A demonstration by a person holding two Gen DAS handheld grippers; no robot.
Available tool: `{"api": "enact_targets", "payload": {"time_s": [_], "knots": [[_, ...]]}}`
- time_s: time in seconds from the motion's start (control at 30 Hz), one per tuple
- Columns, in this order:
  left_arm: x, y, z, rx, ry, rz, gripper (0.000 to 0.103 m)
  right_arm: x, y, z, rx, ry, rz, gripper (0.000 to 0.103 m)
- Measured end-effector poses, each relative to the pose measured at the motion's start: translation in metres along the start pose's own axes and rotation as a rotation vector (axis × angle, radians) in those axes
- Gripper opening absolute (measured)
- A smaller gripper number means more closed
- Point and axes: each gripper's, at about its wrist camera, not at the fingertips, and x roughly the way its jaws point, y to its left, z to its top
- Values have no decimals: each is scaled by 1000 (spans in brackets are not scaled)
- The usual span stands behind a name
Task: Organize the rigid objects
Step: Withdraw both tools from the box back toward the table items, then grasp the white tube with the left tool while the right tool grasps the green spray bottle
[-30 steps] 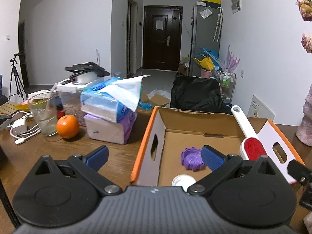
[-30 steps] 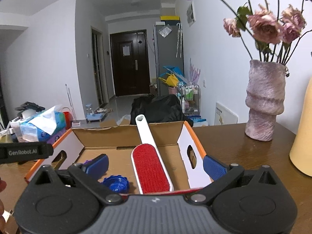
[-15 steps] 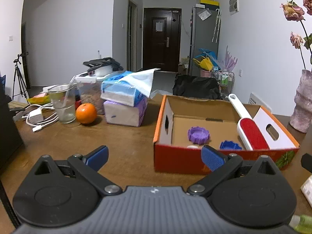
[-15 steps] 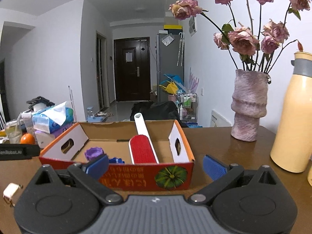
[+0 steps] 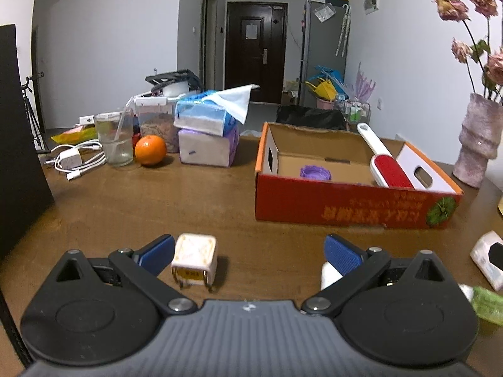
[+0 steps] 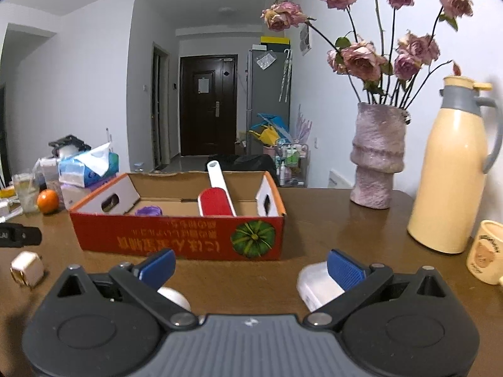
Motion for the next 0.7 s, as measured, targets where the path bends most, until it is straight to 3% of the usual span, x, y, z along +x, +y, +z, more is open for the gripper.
{"api": "enact_targets", "payload": {"time_s": [0.37, 0.5, 0.63, 0.7], "knots": [[-6, -6, -24, 25, 54, -43, 103, -3, -11, -36, -93, 110, 40, 91], [-5, -13, -28, 52, 61, -54, 103, 10, -12, -39, -134, 157, 93, 88], [-2, -14, -29, 52, 71, -60, 103, 29, -13, -42, -155, 227, 141, 76], [-1, -14, -29, 49, 76, -61, 103, 34, -14, -44, -145, 243, 167, 77]]}}
